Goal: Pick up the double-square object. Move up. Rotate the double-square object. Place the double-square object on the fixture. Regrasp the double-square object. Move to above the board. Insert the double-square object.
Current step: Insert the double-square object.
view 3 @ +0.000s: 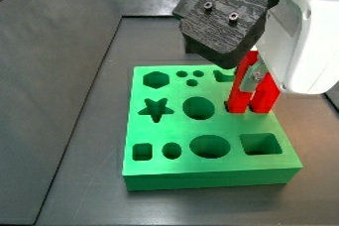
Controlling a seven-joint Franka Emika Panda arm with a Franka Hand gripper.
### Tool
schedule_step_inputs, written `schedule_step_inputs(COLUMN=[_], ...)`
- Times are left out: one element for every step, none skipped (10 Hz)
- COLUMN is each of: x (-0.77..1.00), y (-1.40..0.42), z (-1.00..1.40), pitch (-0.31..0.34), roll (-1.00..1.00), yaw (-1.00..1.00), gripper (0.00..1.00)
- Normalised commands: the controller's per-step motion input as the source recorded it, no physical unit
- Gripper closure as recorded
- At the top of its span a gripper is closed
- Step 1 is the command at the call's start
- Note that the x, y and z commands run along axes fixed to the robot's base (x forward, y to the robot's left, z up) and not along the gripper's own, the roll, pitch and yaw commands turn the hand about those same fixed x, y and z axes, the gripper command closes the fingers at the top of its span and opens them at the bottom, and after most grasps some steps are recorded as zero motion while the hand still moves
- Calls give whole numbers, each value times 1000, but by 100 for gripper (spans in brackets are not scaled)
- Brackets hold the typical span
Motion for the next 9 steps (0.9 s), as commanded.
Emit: schedule_step_inputs(x=[0,0,-177,-189,-183,-83,51,251,309], y=[97,163,134,126,0,-131,-346,-366,-240], z=[-266,-340,-374,-406,-446,-477,-417,-357,-369], pitch=[0,0,19,9,0,0,-40,-37,0], roll=[40,69,126,131,96,50,0,0,19], yaw=[0,0,0,0,0,0,111,154,189], gripper=[100,100,100,100,100,100,100,100,100])
